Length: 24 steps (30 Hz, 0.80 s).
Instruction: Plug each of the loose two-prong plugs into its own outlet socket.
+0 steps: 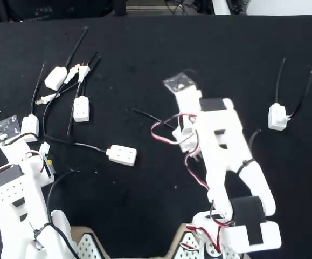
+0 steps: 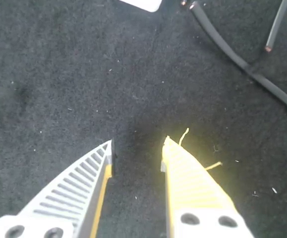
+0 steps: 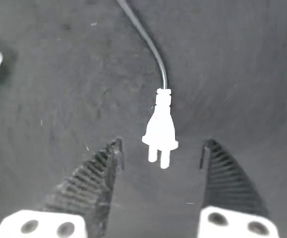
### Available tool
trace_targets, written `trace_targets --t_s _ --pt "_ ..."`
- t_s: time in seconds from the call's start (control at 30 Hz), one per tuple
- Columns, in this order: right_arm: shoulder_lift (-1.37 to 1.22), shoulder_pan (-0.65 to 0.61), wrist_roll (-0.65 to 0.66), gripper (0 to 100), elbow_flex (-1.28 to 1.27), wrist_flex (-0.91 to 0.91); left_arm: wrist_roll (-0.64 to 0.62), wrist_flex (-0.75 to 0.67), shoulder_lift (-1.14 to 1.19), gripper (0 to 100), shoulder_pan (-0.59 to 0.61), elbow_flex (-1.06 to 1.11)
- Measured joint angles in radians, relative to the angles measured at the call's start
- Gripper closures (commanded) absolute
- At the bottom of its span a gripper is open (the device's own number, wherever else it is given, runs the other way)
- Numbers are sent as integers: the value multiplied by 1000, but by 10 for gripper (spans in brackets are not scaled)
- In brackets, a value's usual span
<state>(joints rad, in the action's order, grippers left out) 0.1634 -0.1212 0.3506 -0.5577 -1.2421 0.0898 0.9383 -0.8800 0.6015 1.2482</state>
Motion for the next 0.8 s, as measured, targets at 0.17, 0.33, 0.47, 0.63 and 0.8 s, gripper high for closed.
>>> trace_targets --t_s 0.17,0.33,0.47,0.63,0.8 --pt "2 69 529 751 66 -31 0 0 0 833 0 0" --pt "-21 169 1099 751 40 98 0 0 0 833 0 23" --pt "-87 175 1274 751 -23 215 0 0 0 833 -2 23" --pt "-170 175 1402 748 -55 331 0 0 0 833 -2 23" --pt "-173 130 1415 748 -86 328 0 -5 0 833 -2 23"
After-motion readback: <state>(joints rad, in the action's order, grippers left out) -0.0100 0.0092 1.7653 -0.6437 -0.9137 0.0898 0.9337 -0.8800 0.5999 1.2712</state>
